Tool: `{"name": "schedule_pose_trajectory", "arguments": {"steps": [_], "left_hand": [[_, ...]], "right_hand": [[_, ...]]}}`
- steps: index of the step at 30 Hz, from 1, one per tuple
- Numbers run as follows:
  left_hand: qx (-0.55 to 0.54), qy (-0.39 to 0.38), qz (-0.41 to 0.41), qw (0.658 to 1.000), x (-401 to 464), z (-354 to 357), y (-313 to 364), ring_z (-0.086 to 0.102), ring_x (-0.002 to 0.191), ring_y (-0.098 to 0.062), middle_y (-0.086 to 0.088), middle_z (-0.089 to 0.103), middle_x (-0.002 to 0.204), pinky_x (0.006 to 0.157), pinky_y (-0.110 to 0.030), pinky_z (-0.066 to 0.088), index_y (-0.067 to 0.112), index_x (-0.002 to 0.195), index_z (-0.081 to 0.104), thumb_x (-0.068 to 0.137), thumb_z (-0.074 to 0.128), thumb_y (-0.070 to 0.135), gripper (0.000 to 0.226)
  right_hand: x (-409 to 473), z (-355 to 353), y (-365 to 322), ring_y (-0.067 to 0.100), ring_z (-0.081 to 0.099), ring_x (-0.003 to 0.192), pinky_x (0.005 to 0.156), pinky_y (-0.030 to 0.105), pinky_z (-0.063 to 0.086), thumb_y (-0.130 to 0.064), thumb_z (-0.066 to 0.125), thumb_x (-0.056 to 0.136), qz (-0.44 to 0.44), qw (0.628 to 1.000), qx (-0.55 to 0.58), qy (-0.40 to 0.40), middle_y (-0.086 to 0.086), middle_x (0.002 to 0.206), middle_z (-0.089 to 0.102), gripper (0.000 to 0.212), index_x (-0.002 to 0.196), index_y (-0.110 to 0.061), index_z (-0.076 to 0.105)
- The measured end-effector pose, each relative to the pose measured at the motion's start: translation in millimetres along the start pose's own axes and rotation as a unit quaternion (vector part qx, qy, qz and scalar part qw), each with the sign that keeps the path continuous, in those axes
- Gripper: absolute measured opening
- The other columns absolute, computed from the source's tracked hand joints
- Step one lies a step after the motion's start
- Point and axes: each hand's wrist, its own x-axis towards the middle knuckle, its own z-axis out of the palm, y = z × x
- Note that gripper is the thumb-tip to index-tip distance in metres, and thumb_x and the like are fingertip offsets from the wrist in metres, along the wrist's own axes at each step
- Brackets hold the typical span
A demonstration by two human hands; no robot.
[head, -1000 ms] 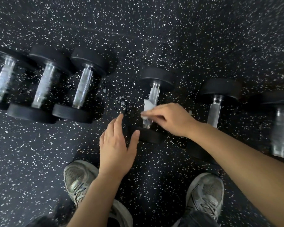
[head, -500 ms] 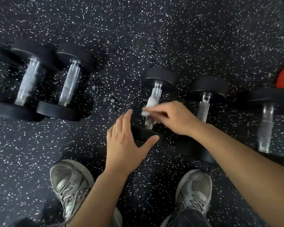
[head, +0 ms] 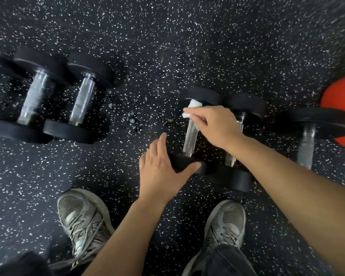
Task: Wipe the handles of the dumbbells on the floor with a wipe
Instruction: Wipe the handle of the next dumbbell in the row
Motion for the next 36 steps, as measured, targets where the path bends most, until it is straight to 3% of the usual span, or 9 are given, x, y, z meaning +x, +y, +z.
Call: {"name": "schedule_pose_trajectory", "arguments": {"steps": [2,4,8,11,13,17,25,33,36], "left_hand": [[0.004,0.001,0.012,1.0,-4,0,4,0.028,0.151,-0.021,0.001,0.028,0.164,0.125,-0.044,0.017,0.023,0.162,0.01,0.08,0.05,0.086,0.111],[0.009,0.005,0.014,1.0,-9,0,4,0.03,0.15,-0.023,-0.003,0.03,0.163,0.124,-0.045,0.018,0.02,0.162,0.013,0.085,0.05,0.08,0.105],[0.032,0.007,0.014,0.999,-12,-4,5,0.036,0.147,-0.026,-0.006,0.036,0.16,0.121,-0.047,0.024,0.017,0.161,0.017,0.083,0.053,0.082,0.108],[0.045,0.038,0.026,0.998,-6,-23,4,0.036,0.147,-0.025,-0.006,0.037,0.16,0.122,-0.048,0.026,0.018,0.161,0.018,0.082,0.049,0.085,0.109],[0.04,0.071,0.026,0.996,-4,-41,-1,0.034,0.148,-0.025,-0.006,0.036,0.161,0.123,-0.047,0.024,0.018,0.161,0.017,0.084,0.047,0.084,0.106],[0.037,0.117,0.021,0.992,2,-75,-11,0.035,0.148,-0.024,-0.004,0.036,0.161,0.123,-0.048,0.026,0.02,0.161,0.017,0.086,0.047,0.082,0.102],[0.04,0.209,-0.009,0.977,20,-125,-59,0.041,0.143,-0.023,-0.002,0.044,0.155,0.118,-0.048,0.032,0.015,0.158,0.027,0.091,0.051,0.075,0.093],[0.06,0.252,-0.101,0.961,43,-148,-126,0.041,0.141,-0.031,-0.011,0.049,0.149,0.115,-0.05,0.031,0.013,0.156,0.033,0.099,0.053,0.054,0.073],[0.075,0.235,-0.121,0.962,51,-153,-145,0.039,0.142,-0.031,-0.011,0.047,0.149,0.116,-0.05,0.028,0.014,0.157,0.031,0.099,0.056,0.048,0.072]], "right_hand": [[-13,7,0,0.008,0.071,0.093,0.077,0.032,0.056,-0.033,0.055,0.104,-0.005,0.999,-0.036,-0.026,-0.013,0.107,0.077,0.029,0.129,-0.04,0.068],[-30,11,-2,0.017,0.07,0.107,0.087,0.035,0.055,-0.036,0.057,0.103,-0.013,0.994,-0.034,-0.099,-0.008,0.122,0.074,0.029,0.129,-0.041,0.068],[-45,2,-15,0.006,0.068,0.094,0.082,0.029,0.051,-0.039,0.059,0.101,-0.028,0.981,0.006,-0.193,-0.012,0.112,0.076,0.028,0.128,-0.044,0.068],[-43,-9,-21,0.001,0.046,0.05,0.055,0.018,0.037,-0.032,0.057,0.104,-0.001,0.988,0.111,-0.111,-0.027,0.063,0.063,0.03,0.132,-0.039,0.067],[-33,-17,-31,0.002,0.042,0.05,0.056,0.015,0.035,-0.027,0.055,0.105,0.009,0.984,0.166,-0.067,-0.024,0.057,0.054,0.032,0.135,-0.033,0.066],[-5,-23,-59,-0.009,0.055,0.069,0.072,0.011,0.042,-0.021,0.054,0.106,0.003,0.971,0.232,-0.053,-0.028,0.072,0.059,0.034,0.138,-0.022,0.064],[52,-3,-112,-0.02,0.055,0.066,0.064,0.002,0.04,-0.015,0.051,0.107,-0.035,0.952,0.292,-0.084,-0.045,0.065,0.055,0.035,0.142,-0.012,0.057],[83,58,-142,-0.005,0.061,0.119,0.101,0.022,0.049,-0.027,0.056,0.105,-0.049,0.935,0.335,-0.105,-0.026,0.122,0.068,0.034,0.139,-0.028,0.062],[86,72,-140,-0.013,0.063,0.097,0.085,0.013,0.048,-0.028,0.055,0.106,-0.034,0.931,0.352,-0.091,-0.027,0.11,0.068,0.033,0.138,-0.028,0.062]]}}
